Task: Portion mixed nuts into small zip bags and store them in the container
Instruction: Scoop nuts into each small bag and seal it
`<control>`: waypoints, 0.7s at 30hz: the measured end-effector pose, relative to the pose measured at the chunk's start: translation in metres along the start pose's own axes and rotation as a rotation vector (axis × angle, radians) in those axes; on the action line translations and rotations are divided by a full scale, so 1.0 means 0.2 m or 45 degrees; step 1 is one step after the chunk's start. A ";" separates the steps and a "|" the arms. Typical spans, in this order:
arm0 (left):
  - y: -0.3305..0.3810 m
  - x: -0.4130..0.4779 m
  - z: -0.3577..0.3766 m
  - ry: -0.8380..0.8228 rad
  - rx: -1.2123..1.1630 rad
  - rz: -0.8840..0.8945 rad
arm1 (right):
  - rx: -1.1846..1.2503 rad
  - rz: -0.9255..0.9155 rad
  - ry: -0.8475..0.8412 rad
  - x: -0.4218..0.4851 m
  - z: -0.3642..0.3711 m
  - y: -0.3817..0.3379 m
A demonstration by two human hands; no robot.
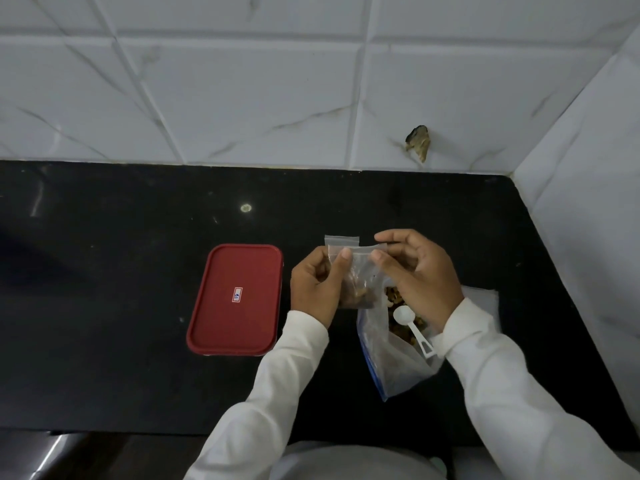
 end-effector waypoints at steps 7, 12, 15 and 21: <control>-0.08 -0.01 0.03 -0.076 -0.017 -0.198 | 0.199 0.279 0.090 -0.06 0.05 0.13; -0.12 -0.02 0.05 -0.055 -0.054 -0.321 | 0.249 0.350 0.204 -0.08 0.08 0.17; -0.16 -0.01 0.05 -0.031 -0.058 -0.408 | 0.306 0.383 0.243 -0.09 0.09 0.17; -0.21 -0.01 0.04 0.023 -0.082 -0.530 | 0.373 0.460 0.244 -0.10 0.11 0.21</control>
Point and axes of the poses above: each hand's wrist, its own x-axis towards the middle knuckle, its own z-axis out of the palm, y = z × x, the point moved 7 cm from there along x, towards the middle knuckle, and after that the axes turned 13 degrees about y, right-handed, at the moved point
